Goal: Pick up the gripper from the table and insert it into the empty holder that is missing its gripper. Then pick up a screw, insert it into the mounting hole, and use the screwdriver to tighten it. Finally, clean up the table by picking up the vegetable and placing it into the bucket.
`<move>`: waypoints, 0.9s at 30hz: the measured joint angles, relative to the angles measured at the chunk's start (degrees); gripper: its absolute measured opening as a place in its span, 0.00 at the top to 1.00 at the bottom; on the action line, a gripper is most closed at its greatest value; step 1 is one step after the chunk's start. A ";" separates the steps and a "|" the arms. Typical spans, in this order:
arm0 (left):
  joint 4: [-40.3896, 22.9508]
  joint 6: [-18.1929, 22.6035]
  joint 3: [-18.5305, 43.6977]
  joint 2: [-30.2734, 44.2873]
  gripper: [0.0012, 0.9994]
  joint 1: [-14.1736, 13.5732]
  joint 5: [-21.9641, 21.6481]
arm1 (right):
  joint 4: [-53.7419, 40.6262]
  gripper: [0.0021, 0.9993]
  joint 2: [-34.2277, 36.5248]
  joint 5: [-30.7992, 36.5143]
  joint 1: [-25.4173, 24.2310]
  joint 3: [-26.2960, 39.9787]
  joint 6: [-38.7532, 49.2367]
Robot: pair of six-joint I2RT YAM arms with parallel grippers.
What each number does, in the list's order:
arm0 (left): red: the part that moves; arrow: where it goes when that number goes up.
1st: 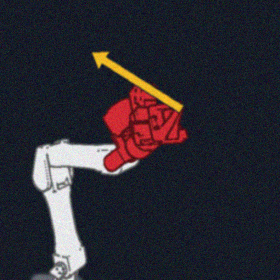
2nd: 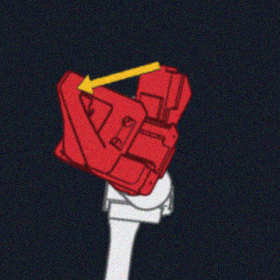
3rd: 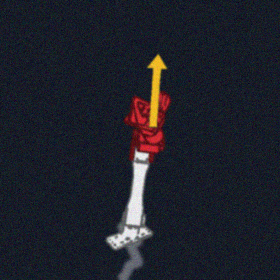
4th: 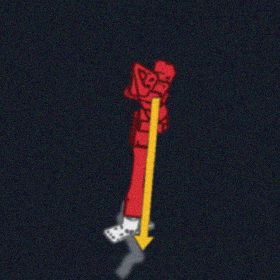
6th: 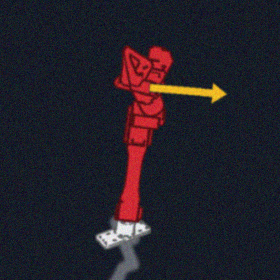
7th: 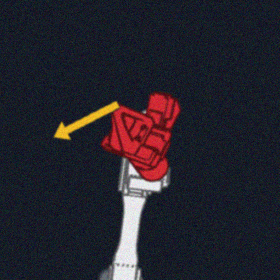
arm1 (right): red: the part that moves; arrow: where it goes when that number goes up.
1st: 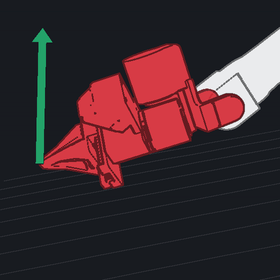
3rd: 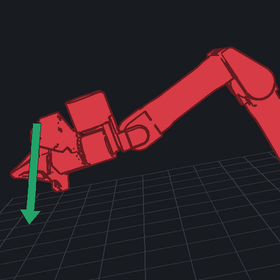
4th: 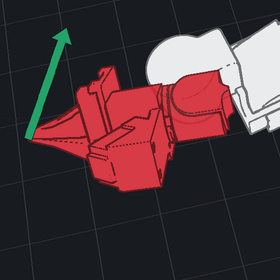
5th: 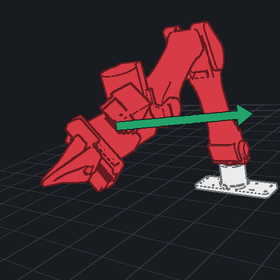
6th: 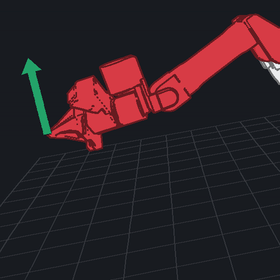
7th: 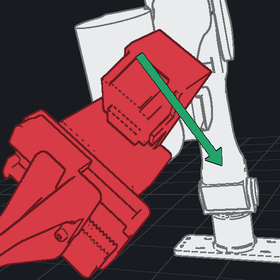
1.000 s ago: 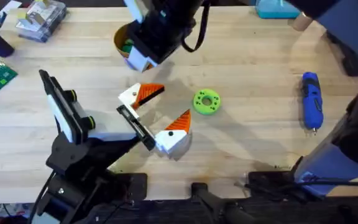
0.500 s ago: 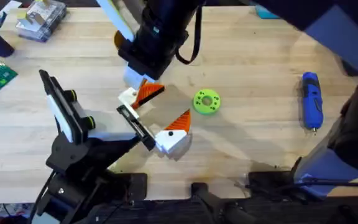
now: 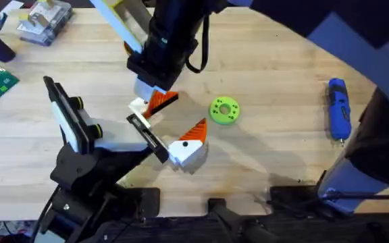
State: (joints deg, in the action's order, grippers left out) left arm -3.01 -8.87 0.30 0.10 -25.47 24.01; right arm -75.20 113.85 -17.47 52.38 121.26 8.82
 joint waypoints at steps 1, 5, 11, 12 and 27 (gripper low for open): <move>0.00 -0.08 0.00 0.00 0.01 0.00 -0.02 | -0.07 1.00 0.17 0.00 0.00 0.09 0.10; 0.00 -0.26 0.00 0.00 0.01 0.00 0.00 | -0.23 1.00 0.32 0.00 0.00 0.18 0.66; 0.02 -0.23 0.00 0.00 0.01 0.00 0.00 | -0.77 1.00 0.35 -0.19 0.00 0.18 1.42; 0.02 -0.23 0.00 0.00 0.01 0.00 -0.02 | -0.96 1.00 0.33 -0.20 0.00 0.18 1.54; 0.07 0.29 0.00 -0.07 0.01 0.00 0.02 | -2.16 1.00 1.13 -1.17 0.00 0.18 3.69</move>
State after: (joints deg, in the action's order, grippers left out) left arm -2.94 -8.58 0.30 0.03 -25.47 24.03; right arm -77.35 114.98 -18.64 52.38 121.45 12.51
